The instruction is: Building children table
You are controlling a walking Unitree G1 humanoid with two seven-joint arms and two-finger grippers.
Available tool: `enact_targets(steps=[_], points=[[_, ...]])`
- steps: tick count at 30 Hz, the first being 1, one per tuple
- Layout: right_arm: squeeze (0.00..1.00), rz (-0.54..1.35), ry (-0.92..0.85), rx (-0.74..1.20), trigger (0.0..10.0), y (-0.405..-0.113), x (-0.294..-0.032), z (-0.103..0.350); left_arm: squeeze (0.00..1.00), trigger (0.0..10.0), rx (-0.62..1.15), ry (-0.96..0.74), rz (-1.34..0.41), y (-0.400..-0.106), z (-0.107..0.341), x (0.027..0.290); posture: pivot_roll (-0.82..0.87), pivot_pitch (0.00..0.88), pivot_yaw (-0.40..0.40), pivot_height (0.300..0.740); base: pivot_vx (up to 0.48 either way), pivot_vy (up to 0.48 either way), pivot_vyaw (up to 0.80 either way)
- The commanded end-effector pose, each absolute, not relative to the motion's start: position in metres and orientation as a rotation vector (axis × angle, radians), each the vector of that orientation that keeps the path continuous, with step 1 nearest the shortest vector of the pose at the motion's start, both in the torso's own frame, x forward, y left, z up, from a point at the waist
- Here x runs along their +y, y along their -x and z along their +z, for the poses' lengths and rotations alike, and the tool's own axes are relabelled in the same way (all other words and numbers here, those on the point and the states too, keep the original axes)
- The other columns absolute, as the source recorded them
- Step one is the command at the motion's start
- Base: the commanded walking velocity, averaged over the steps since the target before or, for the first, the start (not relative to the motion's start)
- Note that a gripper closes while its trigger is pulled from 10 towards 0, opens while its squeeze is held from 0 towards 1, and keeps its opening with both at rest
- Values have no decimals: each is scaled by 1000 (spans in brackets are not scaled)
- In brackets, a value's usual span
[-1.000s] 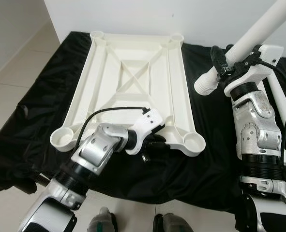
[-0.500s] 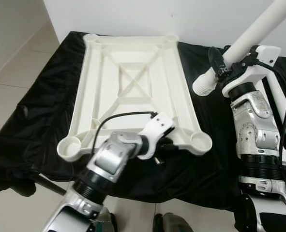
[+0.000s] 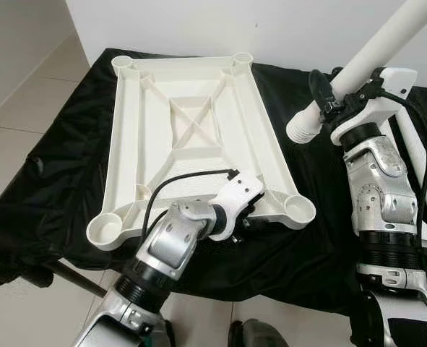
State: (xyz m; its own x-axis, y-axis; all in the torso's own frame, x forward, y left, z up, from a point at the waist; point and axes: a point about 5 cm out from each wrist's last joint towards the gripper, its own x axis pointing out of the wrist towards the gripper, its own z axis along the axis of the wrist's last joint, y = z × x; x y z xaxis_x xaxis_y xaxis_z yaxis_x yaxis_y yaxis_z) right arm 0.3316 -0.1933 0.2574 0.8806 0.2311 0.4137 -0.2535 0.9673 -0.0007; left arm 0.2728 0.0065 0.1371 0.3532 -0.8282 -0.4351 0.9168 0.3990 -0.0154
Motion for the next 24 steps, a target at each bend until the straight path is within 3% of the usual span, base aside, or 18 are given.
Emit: enact_targets(steps=[1,6,7,8,12,13,24], points=[[0,240,-51,-444,10000,-328,-197,260,0,10000,370,-281,-1037,-275,138,8,-35,48,8,740,0,0,0],[0,244,-57,-438,10000,-328,-196,259,0,10000,335,-262,-1106,-270,141,8,-36,46,-6,740,0,0,0],[0,249,-59,-433,10000,-328,-195,258,463,10000,316,-240,-1140,-269,143,8,-37,47,-11,740,0,0,0],[0,254,-61,-430,10000,-328,-195,257,1000,10000,297,-209,-1168,-268,145,8,-40,47,-16,740,0,0,0],[0,259,-60,-427,10000,-329,-194,257,1000,10000,232,-249,-1199,-267,150,7,-41,49,-19,740,0,0,0],[0,263,-65,-427,10000,-329,-193,257,0,10000,207,-294,-1207,-268,152,5,-37,49,-24,740,0,0,0],[0,301,-97,-412,10000,-330,-183,255,0,10000,164,-276,-1198,-274,156,3,-30,56,-27,740,0,0,0]])
